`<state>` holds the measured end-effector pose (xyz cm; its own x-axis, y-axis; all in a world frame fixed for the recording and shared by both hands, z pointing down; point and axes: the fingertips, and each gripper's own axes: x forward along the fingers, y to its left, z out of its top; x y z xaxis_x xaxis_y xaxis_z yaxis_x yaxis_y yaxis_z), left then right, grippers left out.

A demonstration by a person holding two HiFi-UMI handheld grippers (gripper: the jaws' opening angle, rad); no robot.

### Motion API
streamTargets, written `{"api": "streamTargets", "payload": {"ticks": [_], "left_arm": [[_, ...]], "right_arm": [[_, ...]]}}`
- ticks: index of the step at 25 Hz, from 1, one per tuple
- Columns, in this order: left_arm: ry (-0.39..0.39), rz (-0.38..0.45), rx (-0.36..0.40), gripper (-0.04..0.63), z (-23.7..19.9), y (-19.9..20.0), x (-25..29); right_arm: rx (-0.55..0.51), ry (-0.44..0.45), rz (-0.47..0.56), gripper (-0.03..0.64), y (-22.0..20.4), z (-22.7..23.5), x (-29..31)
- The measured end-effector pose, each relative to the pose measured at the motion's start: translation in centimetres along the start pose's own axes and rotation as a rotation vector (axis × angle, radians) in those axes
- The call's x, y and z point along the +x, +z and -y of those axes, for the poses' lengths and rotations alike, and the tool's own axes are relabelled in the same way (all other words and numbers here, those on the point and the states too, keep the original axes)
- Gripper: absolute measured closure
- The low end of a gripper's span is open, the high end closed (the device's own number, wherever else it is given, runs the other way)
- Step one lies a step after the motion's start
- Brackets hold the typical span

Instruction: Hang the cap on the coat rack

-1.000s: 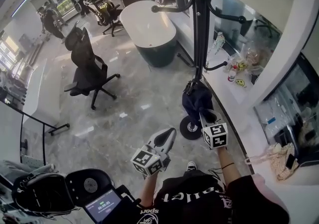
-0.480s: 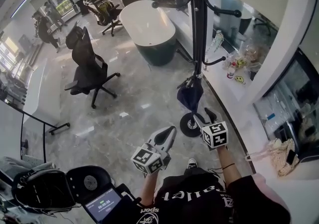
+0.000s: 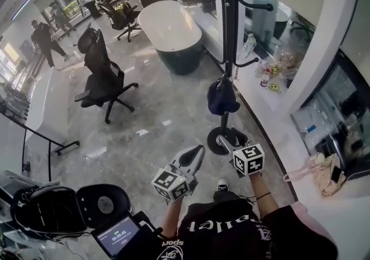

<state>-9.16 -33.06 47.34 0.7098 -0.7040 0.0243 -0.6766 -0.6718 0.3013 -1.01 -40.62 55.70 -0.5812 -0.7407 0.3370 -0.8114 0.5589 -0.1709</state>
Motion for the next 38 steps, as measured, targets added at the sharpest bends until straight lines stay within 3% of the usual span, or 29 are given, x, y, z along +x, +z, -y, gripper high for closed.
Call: {"api": "streamTargets", "payload": {"ticks": [8, 13, 16, 25, 38], "left_arm": [[-0.021, -0.004, -0.006, 0.591, 2.9, -1.9, -6.0], [-0.049, -0.018, -0.015, 0.591, 5.0, -3.4, -9.4], [-0.073, -0.032, -0.023, 0.591, 6.8, -4.5, -11.9], [-0.112, -0.061, -0.046, 0.591, 10.7, -6.9, -17.9], [-0.16, -0.06, -0.033, 0.591, 16.7, -7.3, -18.2]], "right_arm": [[0.009, 0.032, 0.024, 0.403, -2.5, -7.0, -4.4], [0.025, 0.001, 0.07, 0.539, -4.1, -10.5, -7.8], [0.054, -0.017, 0.068, 0.577, -5.9, -12.8, -10.2], [0.084, -0.065, 0.068, 0.594, -9.1, -18.5, -17.0], [0.093, -0.082, 0.114, 0.6, -8.9, -19.3, -23.7]]}}
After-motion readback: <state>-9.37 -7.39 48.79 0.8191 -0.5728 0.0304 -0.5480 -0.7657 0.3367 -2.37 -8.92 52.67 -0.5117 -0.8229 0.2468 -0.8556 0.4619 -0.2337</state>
